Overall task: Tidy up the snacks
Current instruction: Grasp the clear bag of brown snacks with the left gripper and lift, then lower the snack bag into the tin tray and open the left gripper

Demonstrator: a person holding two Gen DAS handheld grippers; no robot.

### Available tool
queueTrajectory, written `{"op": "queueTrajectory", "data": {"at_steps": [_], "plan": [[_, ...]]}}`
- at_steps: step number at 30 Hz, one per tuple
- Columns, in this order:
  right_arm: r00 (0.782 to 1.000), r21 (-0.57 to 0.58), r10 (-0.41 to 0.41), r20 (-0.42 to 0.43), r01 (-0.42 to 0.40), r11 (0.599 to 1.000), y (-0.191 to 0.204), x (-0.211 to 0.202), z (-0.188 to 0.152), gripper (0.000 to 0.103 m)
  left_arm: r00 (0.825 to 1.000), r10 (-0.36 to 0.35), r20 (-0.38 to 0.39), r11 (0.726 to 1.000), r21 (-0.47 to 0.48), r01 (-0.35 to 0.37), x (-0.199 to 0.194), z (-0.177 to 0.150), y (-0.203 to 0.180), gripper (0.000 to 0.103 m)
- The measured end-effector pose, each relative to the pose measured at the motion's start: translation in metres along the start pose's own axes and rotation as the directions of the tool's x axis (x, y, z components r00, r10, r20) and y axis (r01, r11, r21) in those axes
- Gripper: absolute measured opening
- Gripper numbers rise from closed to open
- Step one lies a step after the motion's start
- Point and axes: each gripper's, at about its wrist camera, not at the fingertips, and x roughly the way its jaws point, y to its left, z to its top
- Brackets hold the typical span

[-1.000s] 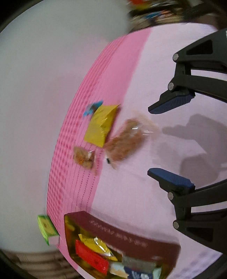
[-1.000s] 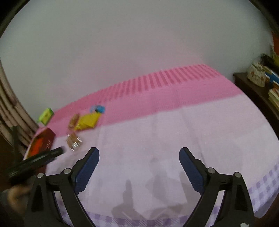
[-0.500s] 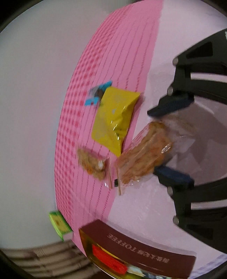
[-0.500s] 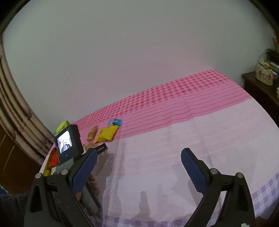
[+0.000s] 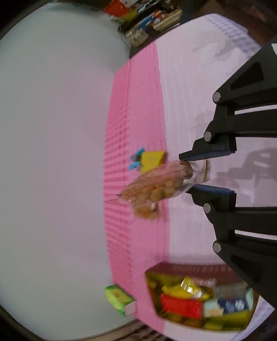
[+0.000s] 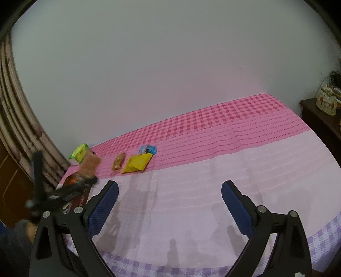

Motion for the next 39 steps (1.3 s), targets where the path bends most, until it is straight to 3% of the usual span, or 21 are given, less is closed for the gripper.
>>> {"op": "queueTrajectory", "data": {"at_steps": [6, 12, 21, 28, 39], "plan": [[1.000, -0.034, 0.015, -0.012, -0.016, 0.999, 0.014, 0.000, -0.004, 0.097, 0.996, 0.059, 0.066, 0.998, 0.001, -0.059, -0.065, 0.014, 0.037, 0.019], [1.000, -0.060, 0.026, -0.007, -0.026, 0.998, 0.024, -0.005, -0.006, 0.097, 0.980, 0.137, 0.142, 0.991, -0.012, -0.136, -0.119, 0.026, 0.079, 0.019], [0.999, -0.095, 0.045, -0.009, -0.045, 0.994, 0.040, -0.010, -0.009, 0.097, 0.954, 0.254, 0.156, 0.967, -0.035, -0.252, -0.161, 0.033, 0.135, 0.018], [0.999, -0.098, 0.051, -0.014, -0.052, 0.994, 0.042, -0.010, -0.009, 0.098, 0.950, 0.297, 0.099, 0.955, -0.045, -0.294, -0.148, 0.019, 0.154, 0.018], [0.998, -0.098, 0.052, -0.031, -0.055, 0.994, 0.041, -0.007, -0.011, 0.099, 0.945, 0.323, -0.055, 0.942, -0.078, -0.327, -0.101, -0.032, 0.179, 0.018]]}}
